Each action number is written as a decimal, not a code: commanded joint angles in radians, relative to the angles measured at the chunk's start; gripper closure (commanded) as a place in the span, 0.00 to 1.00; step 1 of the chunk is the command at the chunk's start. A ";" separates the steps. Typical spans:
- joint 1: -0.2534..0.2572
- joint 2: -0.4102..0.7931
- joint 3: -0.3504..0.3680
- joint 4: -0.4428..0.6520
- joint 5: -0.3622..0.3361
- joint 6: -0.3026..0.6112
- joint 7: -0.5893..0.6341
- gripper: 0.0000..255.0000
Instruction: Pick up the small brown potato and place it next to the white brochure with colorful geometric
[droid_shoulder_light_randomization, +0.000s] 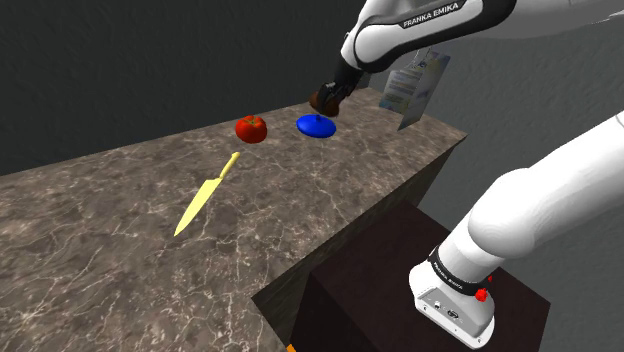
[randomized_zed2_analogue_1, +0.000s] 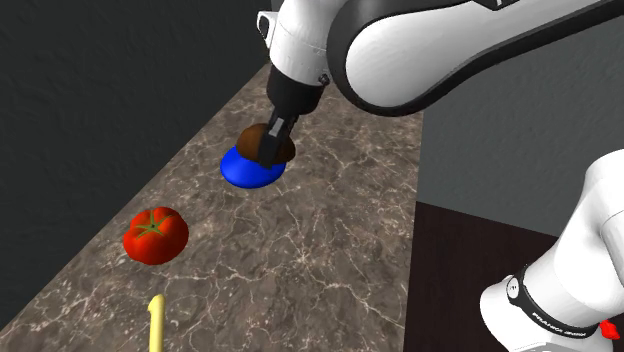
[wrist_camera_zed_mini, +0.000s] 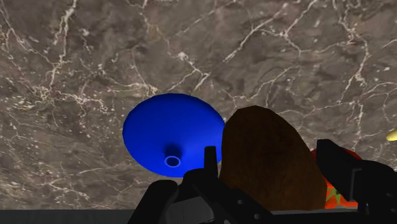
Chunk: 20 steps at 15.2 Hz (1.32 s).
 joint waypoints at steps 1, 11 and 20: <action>0.000 -0.012 0.000 0.019 -0.001 -0.031 0.001 1.00; -0.002 -0.053 0.001 0.120 -0.005 -0.173 0.007 1.00; -0.003 -0.068 0.001 0.227 -0.008 -0.296 0.011 1.00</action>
